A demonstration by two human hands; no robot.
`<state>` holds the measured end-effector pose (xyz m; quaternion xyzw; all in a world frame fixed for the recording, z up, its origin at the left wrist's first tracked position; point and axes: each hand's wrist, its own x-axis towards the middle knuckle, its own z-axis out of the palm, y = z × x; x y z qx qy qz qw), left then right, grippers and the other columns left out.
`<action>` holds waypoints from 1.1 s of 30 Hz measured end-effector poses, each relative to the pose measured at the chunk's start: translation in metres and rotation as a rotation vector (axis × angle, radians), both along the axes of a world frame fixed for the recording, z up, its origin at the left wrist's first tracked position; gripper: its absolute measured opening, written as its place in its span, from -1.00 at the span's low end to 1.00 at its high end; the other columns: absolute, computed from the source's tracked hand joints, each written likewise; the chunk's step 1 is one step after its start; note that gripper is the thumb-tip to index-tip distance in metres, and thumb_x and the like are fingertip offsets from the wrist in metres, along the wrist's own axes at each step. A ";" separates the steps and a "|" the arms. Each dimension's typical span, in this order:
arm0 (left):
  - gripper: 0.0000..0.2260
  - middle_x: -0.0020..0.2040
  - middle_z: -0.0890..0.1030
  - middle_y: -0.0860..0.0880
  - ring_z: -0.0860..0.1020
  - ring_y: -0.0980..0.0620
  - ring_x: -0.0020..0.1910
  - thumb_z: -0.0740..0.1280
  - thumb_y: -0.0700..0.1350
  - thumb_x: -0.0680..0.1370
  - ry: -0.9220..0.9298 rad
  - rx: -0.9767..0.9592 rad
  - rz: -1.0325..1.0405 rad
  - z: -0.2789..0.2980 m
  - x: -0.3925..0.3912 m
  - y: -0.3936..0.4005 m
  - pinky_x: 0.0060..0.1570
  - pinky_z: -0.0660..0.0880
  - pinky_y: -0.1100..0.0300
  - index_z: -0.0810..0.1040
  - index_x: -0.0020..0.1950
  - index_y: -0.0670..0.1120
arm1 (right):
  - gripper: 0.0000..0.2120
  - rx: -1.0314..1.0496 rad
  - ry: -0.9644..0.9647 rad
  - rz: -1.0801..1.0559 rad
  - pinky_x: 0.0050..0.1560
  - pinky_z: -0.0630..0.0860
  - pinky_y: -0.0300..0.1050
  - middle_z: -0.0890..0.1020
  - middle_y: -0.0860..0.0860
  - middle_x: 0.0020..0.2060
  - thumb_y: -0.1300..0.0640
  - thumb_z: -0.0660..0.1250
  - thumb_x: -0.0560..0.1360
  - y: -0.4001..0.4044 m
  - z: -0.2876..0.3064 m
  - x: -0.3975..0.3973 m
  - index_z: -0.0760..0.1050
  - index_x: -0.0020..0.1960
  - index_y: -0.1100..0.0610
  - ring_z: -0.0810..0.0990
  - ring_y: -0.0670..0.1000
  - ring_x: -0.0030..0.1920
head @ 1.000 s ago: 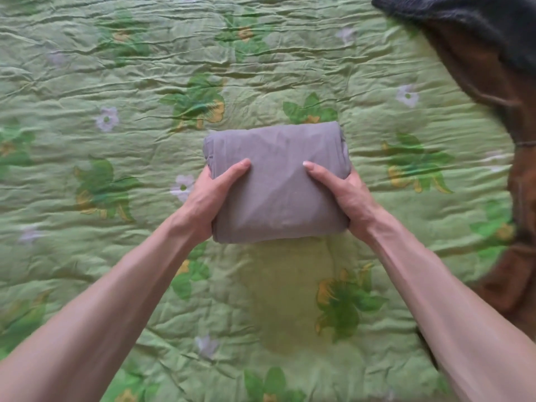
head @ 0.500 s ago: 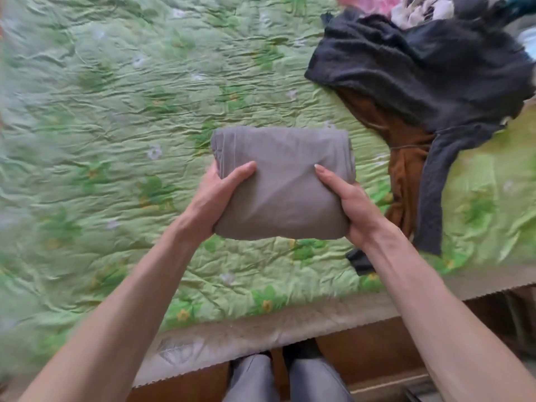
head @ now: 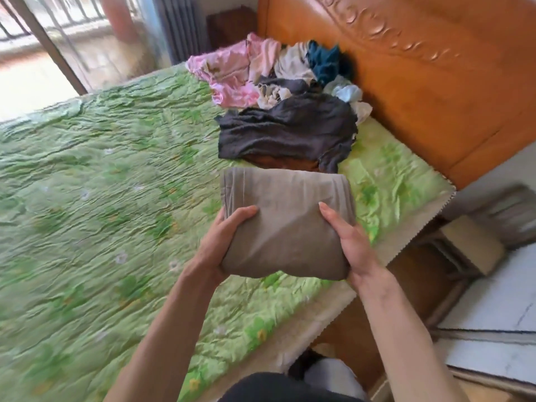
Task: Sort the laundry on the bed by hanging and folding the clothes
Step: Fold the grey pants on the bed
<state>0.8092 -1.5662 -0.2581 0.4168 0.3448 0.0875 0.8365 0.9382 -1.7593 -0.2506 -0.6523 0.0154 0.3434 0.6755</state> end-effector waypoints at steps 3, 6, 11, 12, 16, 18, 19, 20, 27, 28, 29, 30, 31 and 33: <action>-0.68 0.02 0.74 -0.16 0.72 -0.10 -0.12 0.51 -0.07 0.53 -0.027 0.031 -0.085 0.020 0.026 -0.022 -0.23 0.67 0.04 0.62 0.26 -0.07 | -0.30 -0.031 -0.061 0.062 0.28 0.58 0.03 0.67 -0.13 0.28 -0.56 0.27 0.43 -0.037 0.028 0.010 0.51 0.45 -0.23 0.66 -0.04 0.27; -0.69 0.00 0.74 -0.15 0.71 -0.09 -0.10 0.50 -0.07 0.54 -0.068 0.054 -0.197 0.041 0.059 -0.046 -0.18 0.67 0.04 0.63 0.26 -0.10 | -0.25 -0.026 -0.098 0.054 0.26 0.60 -0.02 0.64 -0.19 0.32 -0.63 0.23 0.39 -0.080 0.052 0.018 0.40 0.49 -0.34 0.64 -0.08 0.28; -0.58 0.09 0.73 -0.19 0.72 -0.11 -0.05 0.51 -0.09 0.53 -0.115 0.034 -0.434 0.066 0.107 -0.101 -0.16 0.67 0.05 0.60 0.35 -0.18 | -0.51 0.052 -0.156 -0.236 0.03 0.67 -0.14 0.71 -0.01 0.23 -0.28 0.54 0.43 -0.159 0.072 0.008 0.61 0.32 -0.18 0.69 0.03 0.22; -0.57 0.12 0.73 -0.20 0.73 -0.12 -0.02 0.52 -0.09 0.51 -0.125 0.025 -0.474 0.068 0.114 -0.114 -0.14 0.67 0.05 0.60 0.36 -0.16 | -0.49 0.057 -0.157 -0.292 0.03 0.67 -0.12 0.71 0.00 0.22 -0.26 0.58 0.40 -0.175 0.075 0.006 0.63 0.30 -0.15 0.70 0.05 0.22; -0.52 0.17 0.71 -0.24 0.73 -0.19 0.03 0.56 -0.07 0.42 -0.139 0.016 -0.592 0.075 0.137 -0.162 -0.09 0.67 -0.01 0.61 0.32 -0.12 | -0.38 -0.025 -0.179 -0.466 -0.03 0.68 -0.07 0.74 -0.01 0.15 -0.20 0.64 0.30 -0.227 0.092 0.002 0.62 0.30 -0.06 0.73 0.04 0.14; -0.53 0.16 0.72 -0.25 0.73 -0.23 0.04 0.56 -0.07 0.41 -0.113 0.006 -0.641 0.079 0.147 -0.185 -0.06 0.67 -0.06 0.63 0.30 -0.12 | -0.38 -0.081 -0.199 -0.514 0.03 0.65 -0.02 0.75 -0.03 0.11 -0.19 0.62 0.31 -0.247 0.102 0.002 0.60 0.31 -0.04 0.74 0.02 0.11; -0.54 0.16 0.72 -0.25 0.73 -0.25 0.05 0.57 -0.07 0.41 -0.100 0.001 -0.665 0.081 0.152 -0.195 -0.05 0.67 -0.08 0.64 0.28 -0.11 | -0.38 -0.095 -0.213 -0.532 0.06 0.63 -0.01 0.75 -0.04 0.11 -0.19 0.62 0.31 -0.256 0.106 0.002 0.60 0.31 -0.03 0.74 0.01 0.10; -0.55 0.16 0.72 -0.24 0.73 -0.26 0.06 0.59 -0.06 0.41 -0.092 -0.003 -0.688 0.083 0.158 -0.204 -0.06 0.67 -0.09 0.65 0.27 -0.10 | -0.39 -0.100 -0.226 -0.550 0.07 0.62 0.00 0.75 -0.05 0.10 -0.19 0.61 0.32 -0.265 0.111 0.002 0.60 0.31 -0.03 0.74 0.00 0.10; -0.51 0.13 0.73 -0.22 0.74 -0.25 0.05 0.61 0.04 0.40 -0.099 0.057 -0.849 0.109 0.202 -0.275 -0.13 0.68 -0.01 0.67 0.26 -0.11 | -0.39 -0.052 -0.244 -0.715 0.15 0.62 0.05 0.73 -0.09 0.15 -0.32 0.55 0.38 -0.330 0.121 0.009 0.57 0.35 -0.10 0.72 -0.03 0.14; -0.55 0.12 0.74 -0.21 0.74 -0.24 0.05 0.61 0.03 0.42 -0.102 0.064 -0.849 0.112 0.208 -0.286 -0.13 0.68 -0.01 0.66 0.26 -0.09 | -0.42 -0.037 -0.241 -0.736 0.14 0.61 0.05 0.73 -0.11 0.15 -0.36 0.50 0.41 -0.338 0.122 0.011 0.57 0.34 -0.13 0.72 -0.04 0.14; -0.57 0.12 0.74 -0.20 0.74 -0.24 0.05 0.60 0.02 0.44 -0.103 0.075 -0.851 0.115 0.213 -0.297 -0.12 0.68 -0.02 0.65 0.26 -0.08 | -0.45 -0.023 -0.240 -0.750 0.13 0.61 0.04 0.73 -0.12 0.14 -0.38 0.45 0.43 -0.347 0.124 0.013 0.58 0.33 -0.15 0.72 -0.06 0.13; -0.58 0.12 0.74 -0.20 0.74 -0.24 0.05 0.59 0.02 0.46 -0.103 0.088 -0.860 0.118 0.218 -0.307 -0.12 0.68 -0.02 0.65 0.26 -0.08 | -0.47 -0.013 -0.238 -0.764 0.10 0.62 0.02 0.73 -0.13 0.14 -0.39 0.43 0.44 -0.355 0.125 0.015 0.59 0.32 -0.17 0.72 -0.06 0.13; -0.59 0.12 0.74 -0.21 0.74 -0.24 0.05 0.58 0.02 0.47 -0.105 0.097 -0.877 0.120 0.224 -0.316 -0.14 0.68 0.00 0.65 0.26 -0.10 | -0.47 -0.011 -0.240 -0.777 0.07 0.62 0.00 0.73 -0.12 0.14 -0.40 0.43 0.45 -0.363 0.126 0.018 0.59 0.31 -0.17 0.73 -0.06 0.12; -0.61 0.11 0.74 -0.23 0.74 -0.25 0.03 0.56 0.01 0.49 -0.117 0.095 -0.911 0.123 0.234 -0.331 -0.17 0.67 0.02 0.66 0.25 -0.14 | -0.46 -0.012 -0.249 -0.808 -0.01 0.66 -0.05 0.73 -0.09 0.15 -0.39 0.47 0.42 -0.378 0.124 0.023 0.61 0.30 -0.15 0.73 -0.04 0.12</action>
